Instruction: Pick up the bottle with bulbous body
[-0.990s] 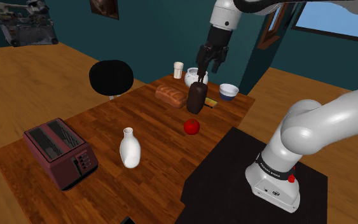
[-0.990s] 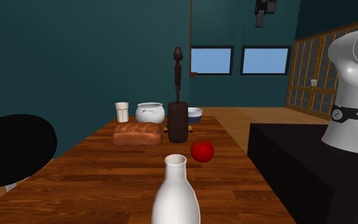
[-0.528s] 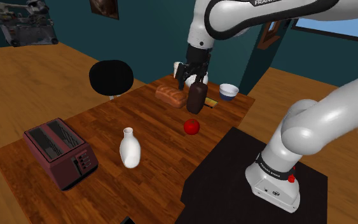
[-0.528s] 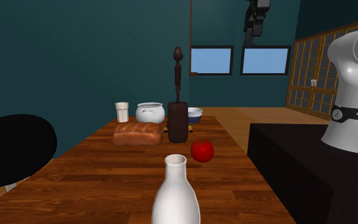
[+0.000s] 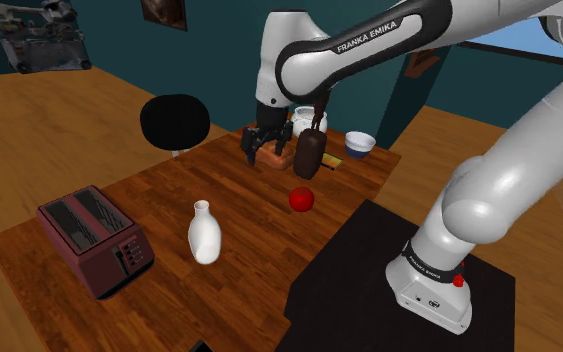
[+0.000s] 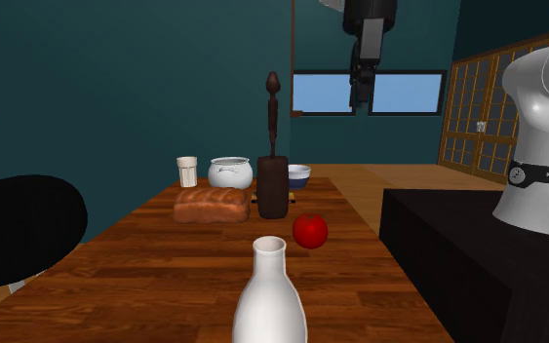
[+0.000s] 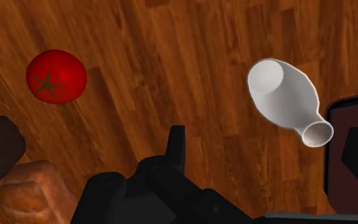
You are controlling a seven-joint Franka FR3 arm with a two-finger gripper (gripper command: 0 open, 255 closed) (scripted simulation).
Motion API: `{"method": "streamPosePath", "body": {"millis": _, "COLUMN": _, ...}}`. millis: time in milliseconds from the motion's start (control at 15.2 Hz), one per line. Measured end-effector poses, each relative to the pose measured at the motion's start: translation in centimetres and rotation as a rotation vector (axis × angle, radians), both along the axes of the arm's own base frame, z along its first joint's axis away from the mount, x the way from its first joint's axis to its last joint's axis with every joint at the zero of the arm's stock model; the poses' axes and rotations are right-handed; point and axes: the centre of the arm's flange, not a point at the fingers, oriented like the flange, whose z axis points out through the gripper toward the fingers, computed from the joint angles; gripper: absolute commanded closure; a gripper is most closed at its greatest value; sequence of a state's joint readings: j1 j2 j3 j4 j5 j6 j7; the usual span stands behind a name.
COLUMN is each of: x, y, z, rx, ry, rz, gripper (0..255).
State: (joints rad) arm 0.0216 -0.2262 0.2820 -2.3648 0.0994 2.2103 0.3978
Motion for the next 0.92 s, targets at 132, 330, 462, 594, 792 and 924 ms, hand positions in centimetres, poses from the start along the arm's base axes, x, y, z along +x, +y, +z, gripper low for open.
{"method": "streamPosePath", "body": {"millis": 132, "x": 1.1, "y": 1.7, "z": -1.8, "rx": -0.005, "ry": 0.001, "rz": -0.003, "gripper": 0}}
{"method": "streamPosePath", "body": {"millis": 330, "x": 3.3, "y": 3.9, "z": -4.6, "rx": -0.012, "ry": 0.002, "rz": -0.008, "gripper": 0}}
{"method": "streamPosePath", "body": {"millis": 462, "x": 4.5, "y": 5.0, "z": -6.4, "rx": -0.017, "ry": 0.003, "rz": -0.013, "gripper": 0}}
{"method": "streamPosePath", "body": {"millis": 594, "x": 5.9, "y": 6.4, "z": -8.0, "rx": -0.023, "ry": 0.004, "rz": -0.016, "gripper": 0}}
{"method": "streamPosePath", "body": {"millis": 792, "x": 8.2, "y": 8.8, "z": -11.1, "rx": -0.03, "ry": 0.005, "rz": -0.022, "gripper": 0}}
{"method": "streamPosePath", "body": {"millis": 924, "x": 9.5, "y": 9.8, "z": -13.0, "rx": -0.034, "ry": 0.006, "rz": -0.026, "gripper": 0}}
